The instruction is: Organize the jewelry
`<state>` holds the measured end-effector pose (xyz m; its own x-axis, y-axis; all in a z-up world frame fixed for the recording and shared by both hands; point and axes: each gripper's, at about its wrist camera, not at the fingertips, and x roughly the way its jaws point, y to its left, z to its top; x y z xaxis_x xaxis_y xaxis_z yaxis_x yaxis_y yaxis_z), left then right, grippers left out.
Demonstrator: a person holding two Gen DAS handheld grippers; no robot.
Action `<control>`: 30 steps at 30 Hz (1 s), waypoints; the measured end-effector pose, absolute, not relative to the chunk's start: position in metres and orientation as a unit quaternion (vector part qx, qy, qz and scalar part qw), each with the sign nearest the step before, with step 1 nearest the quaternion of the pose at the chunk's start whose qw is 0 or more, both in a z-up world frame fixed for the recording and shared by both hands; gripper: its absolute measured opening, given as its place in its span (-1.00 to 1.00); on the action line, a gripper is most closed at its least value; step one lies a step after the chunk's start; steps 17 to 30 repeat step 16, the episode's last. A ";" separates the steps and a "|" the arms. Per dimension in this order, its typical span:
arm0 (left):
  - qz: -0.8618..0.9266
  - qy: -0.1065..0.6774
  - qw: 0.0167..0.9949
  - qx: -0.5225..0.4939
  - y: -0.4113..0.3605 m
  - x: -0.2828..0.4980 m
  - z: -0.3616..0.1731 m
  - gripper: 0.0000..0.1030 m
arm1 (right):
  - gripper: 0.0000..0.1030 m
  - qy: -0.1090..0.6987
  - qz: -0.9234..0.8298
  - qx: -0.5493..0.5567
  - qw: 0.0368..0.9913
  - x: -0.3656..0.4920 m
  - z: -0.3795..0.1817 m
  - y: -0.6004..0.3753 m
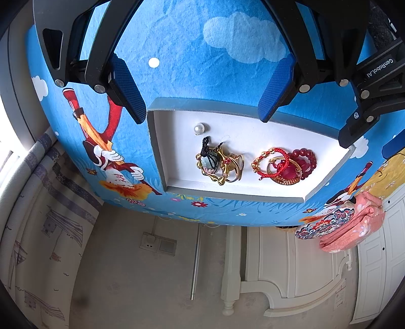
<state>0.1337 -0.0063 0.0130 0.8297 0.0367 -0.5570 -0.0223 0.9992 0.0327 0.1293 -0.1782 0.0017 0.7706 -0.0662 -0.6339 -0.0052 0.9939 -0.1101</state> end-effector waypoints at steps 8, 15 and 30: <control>0.008 0.313 0.950 0.010 -0.006 0.139 0.008 0.91 | 0.63 0.341 -0.014 -0.056 0.938 0.125 -0.002 -0.181; -0.002 0.329 0.944 0.010 0.002 0.143 0.009 0.91 | 0.63 0.347 -0.012 -0.051 0.936 0.124 -0.003 -0.192; -0.002 0.335 0.942 0.005 0.008 0.146 0.009 0.91 | 0.63 0.347 -0.013 -0.047 0.936 0.124 -0.002 -0.199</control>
